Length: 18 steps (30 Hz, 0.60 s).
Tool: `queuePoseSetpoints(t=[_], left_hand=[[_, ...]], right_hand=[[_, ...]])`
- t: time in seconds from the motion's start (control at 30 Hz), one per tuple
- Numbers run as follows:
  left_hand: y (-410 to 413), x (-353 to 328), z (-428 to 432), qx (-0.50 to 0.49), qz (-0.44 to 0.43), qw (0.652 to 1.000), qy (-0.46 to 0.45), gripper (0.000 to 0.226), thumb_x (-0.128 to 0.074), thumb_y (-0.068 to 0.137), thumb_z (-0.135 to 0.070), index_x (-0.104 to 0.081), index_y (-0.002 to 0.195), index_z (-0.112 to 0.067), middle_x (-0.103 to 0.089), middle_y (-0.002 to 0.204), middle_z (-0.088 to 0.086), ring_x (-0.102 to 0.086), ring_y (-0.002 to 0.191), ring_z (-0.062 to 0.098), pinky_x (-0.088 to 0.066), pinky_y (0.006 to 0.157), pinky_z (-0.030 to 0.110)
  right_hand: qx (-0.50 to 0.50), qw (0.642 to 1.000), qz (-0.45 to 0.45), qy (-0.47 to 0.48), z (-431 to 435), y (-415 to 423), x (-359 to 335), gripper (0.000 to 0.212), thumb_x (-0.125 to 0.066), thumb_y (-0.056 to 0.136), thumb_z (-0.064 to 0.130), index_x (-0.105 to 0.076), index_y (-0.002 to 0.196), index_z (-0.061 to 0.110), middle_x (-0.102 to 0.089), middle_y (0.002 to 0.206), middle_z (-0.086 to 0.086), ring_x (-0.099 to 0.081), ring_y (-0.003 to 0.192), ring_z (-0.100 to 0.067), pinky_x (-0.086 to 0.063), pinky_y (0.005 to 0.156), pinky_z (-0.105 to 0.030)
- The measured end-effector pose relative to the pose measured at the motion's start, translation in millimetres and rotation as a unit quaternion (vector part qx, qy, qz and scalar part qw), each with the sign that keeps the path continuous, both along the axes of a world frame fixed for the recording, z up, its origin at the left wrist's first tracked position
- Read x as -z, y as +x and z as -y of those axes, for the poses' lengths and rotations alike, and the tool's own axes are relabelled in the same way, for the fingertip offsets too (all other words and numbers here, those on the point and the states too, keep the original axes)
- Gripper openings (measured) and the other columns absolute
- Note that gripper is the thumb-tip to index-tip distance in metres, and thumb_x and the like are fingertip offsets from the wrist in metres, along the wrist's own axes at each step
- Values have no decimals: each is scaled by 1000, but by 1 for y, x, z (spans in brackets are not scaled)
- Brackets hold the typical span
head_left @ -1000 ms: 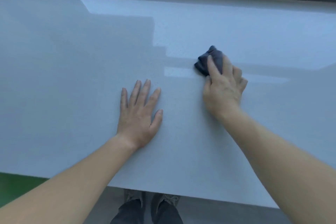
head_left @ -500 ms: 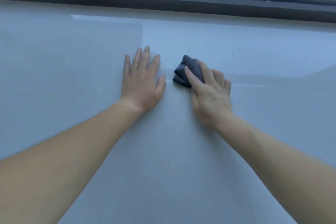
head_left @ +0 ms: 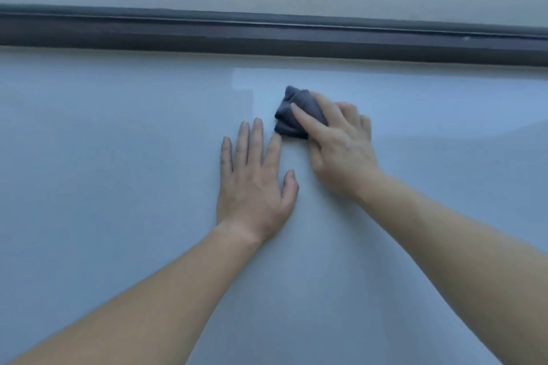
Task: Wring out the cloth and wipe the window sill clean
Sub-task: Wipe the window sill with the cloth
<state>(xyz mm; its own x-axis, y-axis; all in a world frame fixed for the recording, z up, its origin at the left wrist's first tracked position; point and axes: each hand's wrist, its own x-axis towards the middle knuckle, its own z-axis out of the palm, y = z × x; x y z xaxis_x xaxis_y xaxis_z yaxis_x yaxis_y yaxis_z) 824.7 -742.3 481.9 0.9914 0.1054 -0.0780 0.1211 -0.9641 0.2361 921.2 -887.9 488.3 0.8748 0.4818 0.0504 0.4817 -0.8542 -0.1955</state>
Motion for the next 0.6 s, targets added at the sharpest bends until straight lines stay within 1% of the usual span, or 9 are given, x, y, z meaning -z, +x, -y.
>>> queuePoseSetpoints(t=[0.03, 0.13, 0.17, 0.2, 0.3, 0.37, 0.47, 0.53, 0.6], left_hand=[[0, 0, 0, 1, 1, 1000, 1, 69, -32, 91, -47, -30, 152, -14, -12, 164, 13, -2, 153, 27, -4, 122, 52], [0, 1, 1, -3, 0, 1000, 2, 71, -32, 91, -47, -30, 151, -9, -12, 164, 13, -3, 153, 27, -7, 122, 53], [0, 1, 1, -5, -2, 1000, 4, 72, -32, 91, -47, -30, 151, -8, -12, 164, 13, -3, 153, 26, -8, 122, 53], [1, 1, 1, -7, -3, 1000, 5, 72, -32, 91, -47, -30, 151, -7, -12, 164, 13, -3, 153, 26, -8, 121, 53], [1, 2, 1, -8, -3, 1000, 6, 72, -33, 91, -46, -32, 150, -6, -13, 164, 13, -3, 153, 26, -9, 121, 54], [1, 2, 1, -8, -1, 1000, 5, 71, -33, 91, -46, -33, 150, -6, -14, 164, 13, -4, 153, 26, -10, 121, 54], [1, 3, 0, -7, 1, 1000, 6, 71, -33, 91, -46, -33, 150, -6, -14, 164, 13, -4, 153, 26, -9, 121, 54], [0, 3, 0, -3, -2, 1000, 9, 71, -32, 91, -46, -30, 151, -8, -12, 164, 13, -2, 153, 26, -7, 122, 53], [-1, 3, 0, 3, -2, 1000, 12, 71, -31, 92, -46, -25, 154, -14, -11, 164, 13, -2, 153, 27, -6, 122, 53]], right_hand=[[5, 1000, 2, -3, 4, 14, -1, 58, -46, 86, 25, -45, 142, 40, -37, 151, 3, -39, 118, -33, -29, 87, -41], [181, 983, -4, 30, 4, 49, -1, 56, -46, 91, 20, -44, 142, 42, -38, 150, 2, -37, 122, -33, -24, 88, -38], [218, 975, -2, 39, -4, 51, -1, 57, -46, 90, 18, -44, 142, 42, -36, 151, 2, -36, 123, -33, -23, 87, -38], [211, 977, -1, 40, -15, 49, -2, 59, -47, 89, 19, -43, 142, 42, -35, 151, 2, -35, 123, -32, -23, 87, -38], [41, 999, -1, 21, -38, 36, 0, 56, -48, 88, 25, -45, 141, 41, -38, 150, 3, -36, 120, -30, -27, 88, -41], [-18, 1000, -3, 6, -33, 43, -1, 54, -46, 88, 29, -47, 140, 40, -43, 145, 3, -39, 117, -30, -28, 87, -41], [30, 999, 13, -4, 0, 59, 0, 55, -41, 87, 30, -47, 141, 38, -46, 142, -1, -43, 116, -34, -31, 88, -42], [106, 994, 37, 4, 46, 67, 2, 54, -41, 88, 26, -49, 140, 38, -46, 143, -3, -44, 116, -37, -33, 90, -44], [209, 977, 39, 25, 89, 71, 1, 51, -42, 90, 23, -49, 138, 40, -47, 141, -2, -42, 117, -37, -32, 92, -44]])
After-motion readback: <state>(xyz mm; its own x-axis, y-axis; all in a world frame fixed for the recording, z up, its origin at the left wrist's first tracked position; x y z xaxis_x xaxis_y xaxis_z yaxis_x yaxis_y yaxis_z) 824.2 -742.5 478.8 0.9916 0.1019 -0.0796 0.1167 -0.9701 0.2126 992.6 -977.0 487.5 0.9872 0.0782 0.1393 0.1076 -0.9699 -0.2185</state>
